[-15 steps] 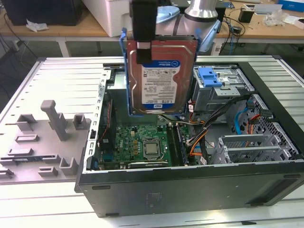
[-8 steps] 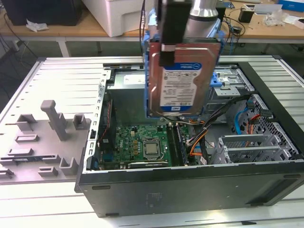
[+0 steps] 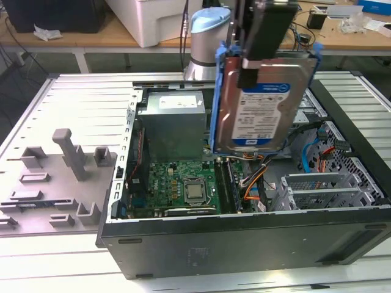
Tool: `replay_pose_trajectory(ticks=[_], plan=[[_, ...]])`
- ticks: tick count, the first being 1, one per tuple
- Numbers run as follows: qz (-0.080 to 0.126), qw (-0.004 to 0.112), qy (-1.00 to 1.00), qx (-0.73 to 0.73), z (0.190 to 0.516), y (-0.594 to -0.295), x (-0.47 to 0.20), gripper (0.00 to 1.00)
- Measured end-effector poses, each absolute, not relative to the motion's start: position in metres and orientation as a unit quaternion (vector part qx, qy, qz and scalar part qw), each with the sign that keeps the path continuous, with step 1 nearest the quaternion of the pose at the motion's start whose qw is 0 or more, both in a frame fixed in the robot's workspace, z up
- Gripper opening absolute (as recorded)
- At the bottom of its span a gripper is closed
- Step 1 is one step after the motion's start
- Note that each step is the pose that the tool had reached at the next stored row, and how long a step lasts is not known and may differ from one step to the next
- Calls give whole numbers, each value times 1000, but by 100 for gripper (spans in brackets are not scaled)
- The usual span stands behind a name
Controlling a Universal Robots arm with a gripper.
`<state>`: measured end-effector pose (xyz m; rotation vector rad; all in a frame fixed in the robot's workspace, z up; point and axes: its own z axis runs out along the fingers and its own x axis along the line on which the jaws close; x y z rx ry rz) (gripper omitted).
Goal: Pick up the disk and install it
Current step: 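Pick up the disk, then insert the disk into the insertion slot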
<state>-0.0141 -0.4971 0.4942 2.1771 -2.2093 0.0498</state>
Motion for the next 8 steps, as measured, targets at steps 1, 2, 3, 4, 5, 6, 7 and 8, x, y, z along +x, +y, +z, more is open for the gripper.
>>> replay_pose_trajectory(ticks=[1,2,3,4,5,6,7,8], plan=[[16,20,-712,702,494,-498,-10,36],[16,20,-712,702,494,-498,-5,36],[16,20,-712,702,494,-499,-3,36],[16,20,-712,702,494,-499,-2,36],[16,20,-712,702,494,-499,-2,36],[16,20,-712,702,494,-499,-2,36],[16,20,-712,702,494,-499,-2,36],[16,20,-712,702,494,-499,-2,36]])
